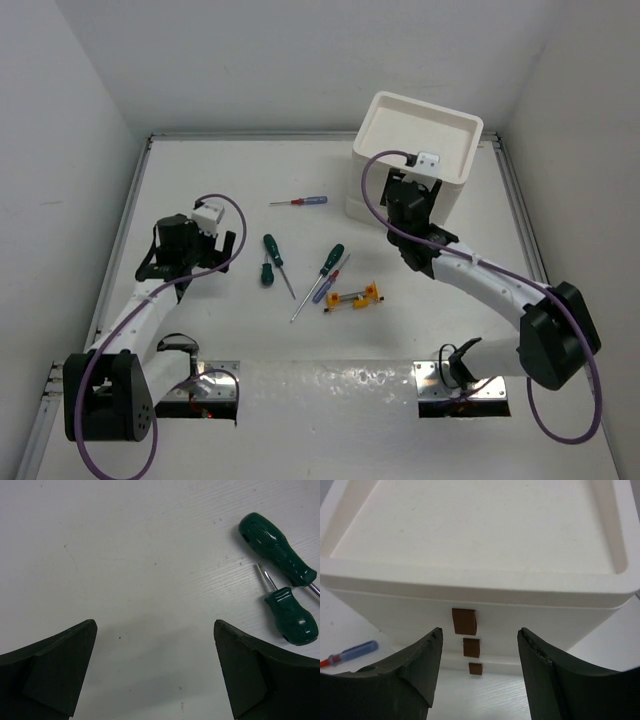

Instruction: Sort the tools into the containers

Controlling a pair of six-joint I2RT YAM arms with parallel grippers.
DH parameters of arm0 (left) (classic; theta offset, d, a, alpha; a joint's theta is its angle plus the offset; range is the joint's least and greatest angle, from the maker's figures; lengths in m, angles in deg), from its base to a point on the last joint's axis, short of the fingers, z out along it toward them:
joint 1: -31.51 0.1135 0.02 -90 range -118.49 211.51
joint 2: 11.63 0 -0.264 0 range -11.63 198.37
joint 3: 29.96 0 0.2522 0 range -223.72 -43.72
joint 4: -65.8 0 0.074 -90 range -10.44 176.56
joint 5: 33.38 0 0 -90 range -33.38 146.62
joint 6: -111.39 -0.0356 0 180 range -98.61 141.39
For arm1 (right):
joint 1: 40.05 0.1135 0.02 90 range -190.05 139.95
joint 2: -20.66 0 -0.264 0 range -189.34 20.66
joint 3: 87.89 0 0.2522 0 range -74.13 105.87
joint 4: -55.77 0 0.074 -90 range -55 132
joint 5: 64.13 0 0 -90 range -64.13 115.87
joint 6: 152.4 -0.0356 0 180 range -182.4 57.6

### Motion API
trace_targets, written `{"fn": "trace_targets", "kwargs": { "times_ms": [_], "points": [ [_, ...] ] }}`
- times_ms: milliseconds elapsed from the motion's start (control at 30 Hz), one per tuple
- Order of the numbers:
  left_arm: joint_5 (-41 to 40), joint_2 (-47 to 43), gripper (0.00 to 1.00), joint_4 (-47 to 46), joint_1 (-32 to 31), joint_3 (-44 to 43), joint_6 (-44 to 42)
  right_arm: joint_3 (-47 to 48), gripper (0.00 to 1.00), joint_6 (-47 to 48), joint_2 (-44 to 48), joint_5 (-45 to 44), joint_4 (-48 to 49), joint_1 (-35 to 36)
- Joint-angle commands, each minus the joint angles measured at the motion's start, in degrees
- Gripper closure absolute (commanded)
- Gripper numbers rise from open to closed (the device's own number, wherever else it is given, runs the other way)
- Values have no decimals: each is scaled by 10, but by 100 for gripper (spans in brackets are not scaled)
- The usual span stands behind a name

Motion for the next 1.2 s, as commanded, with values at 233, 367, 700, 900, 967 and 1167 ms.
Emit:
{"fn": "trace_targets", "kwargs": {
  "times_ms": [233, 367, 700, 900, 967, 1167],
  "points": [
    [41, -7, 0, -1, -2, -8, -16, 53, 44, 8, -64, -91, 38, 5],
    [52, -10, 0, 2, -2, -8, -17, 59, 45, -4, -80, -96, 30, 5],
    [57, -11, 0, 7, -2, -8, -19, 66, 82, -17, -104, -98, 44, 1],
    [58, -12, 0, 7, -2, -8, -19, 35, 100, -40, -83, -78, 45, -2],
    [59, -10, 0, 7, -2, -8, -19, 26, 100, -45, -69, -68, 45, -2],
    [61, -10, 0, 7, -2, -8, -19, -38, 100, -39, -12, -27, 67, 17]
  ]
}}
